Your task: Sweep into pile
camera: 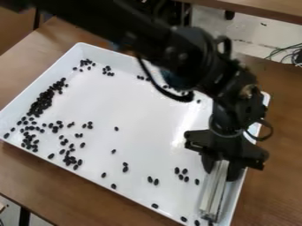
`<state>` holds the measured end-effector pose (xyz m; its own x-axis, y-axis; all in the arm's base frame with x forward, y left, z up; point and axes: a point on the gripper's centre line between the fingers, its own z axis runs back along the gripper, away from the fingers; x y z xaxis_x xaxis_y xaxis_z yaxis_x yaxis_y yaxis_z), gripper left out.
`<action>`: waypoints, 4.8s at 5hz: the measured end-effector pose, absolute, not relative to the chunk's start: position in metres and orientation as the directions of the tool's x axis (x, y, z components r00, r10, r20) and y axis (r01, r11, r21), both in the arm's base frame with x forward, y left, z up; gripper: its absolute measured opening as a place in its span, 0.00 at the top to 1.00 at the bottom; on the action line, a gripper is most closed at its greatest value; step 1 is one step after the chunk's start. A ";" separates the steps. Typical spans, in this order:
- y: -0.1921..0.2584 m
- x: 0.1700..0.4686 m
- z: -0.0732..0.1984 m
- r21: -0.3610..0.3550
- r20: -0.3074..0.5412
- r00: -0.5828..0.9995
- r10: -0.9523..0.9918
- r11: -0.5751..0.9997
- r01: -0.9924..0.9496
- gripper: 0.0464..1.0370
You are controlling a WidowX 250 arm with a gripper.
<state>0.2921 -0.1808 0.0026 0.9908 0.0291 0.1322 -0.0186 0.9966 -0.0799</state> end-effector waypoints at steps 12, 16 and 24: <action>0.075 0.291 0.022 -0.025 0.021 0.994 0.107 0.994 -0.106 0.69; -0.094 0.345 0.030 -0.146 0.048 0.998 -0.033 0.988 0.040 0.69; -0.055 0.395 -0.003 -0.223 -0.038 0.994 0.101 0.969 -0.107 0.69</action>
